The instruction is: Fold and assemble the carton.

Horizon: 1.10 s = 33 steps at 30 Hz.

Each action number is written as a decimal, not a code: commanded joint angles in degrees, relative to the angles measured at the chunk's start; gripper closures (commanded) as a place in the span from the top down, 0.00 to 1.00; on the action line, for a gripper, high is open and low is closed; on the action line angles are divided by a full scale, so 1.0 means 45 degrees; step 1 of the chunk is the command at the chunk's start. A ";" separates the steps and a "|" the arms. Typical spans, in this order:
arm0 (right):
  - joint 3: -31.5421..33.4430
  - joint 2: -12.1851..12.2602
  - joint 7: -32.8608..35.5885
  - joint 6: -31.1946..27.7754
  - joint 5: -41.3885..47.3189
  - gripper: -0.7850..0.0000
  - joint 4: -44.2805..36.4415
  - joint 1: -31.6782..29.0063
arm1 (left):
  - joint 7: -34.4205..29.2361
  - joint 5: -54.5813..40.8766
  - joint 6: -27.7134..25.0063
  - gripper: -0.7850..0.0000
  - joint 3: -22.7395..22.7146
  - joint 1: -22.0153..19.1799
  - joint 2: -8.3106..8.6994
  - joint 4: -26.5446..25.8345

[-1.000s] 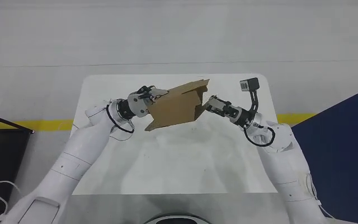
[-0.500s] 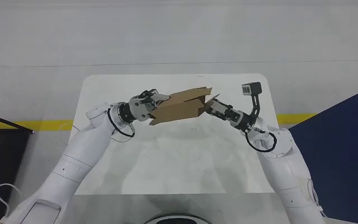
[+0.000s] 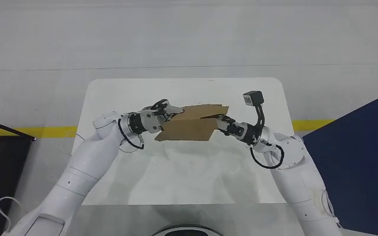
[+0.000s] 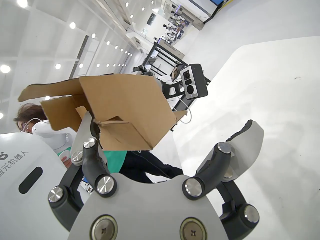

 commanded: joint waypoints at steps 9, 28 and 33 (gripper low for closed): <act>0.0240 0.0091 0.0150 -0.0076 -0.0085 1.00 -0.0171 -0.0250 | 0.0087 0.0691 0.0796 0.00 -0.0135 -0.0110 0.0075 0.0068; 0.0240 0.0091 0.0150 -0.0076 -0.0085 1.00 -0.0171 -0.0250 | 0.0087 0.0691 0.0796 0.00 -0.0135 -0.0110 0.0075 0.0068; 0.0240 0.0091 0.0150 -0.0076 -0.0085 1.00 -0.0171 -0.0250 | 0.0087 0.0691 0.0796 0.00 -0.0135 -0.0110 0.0075 0.0068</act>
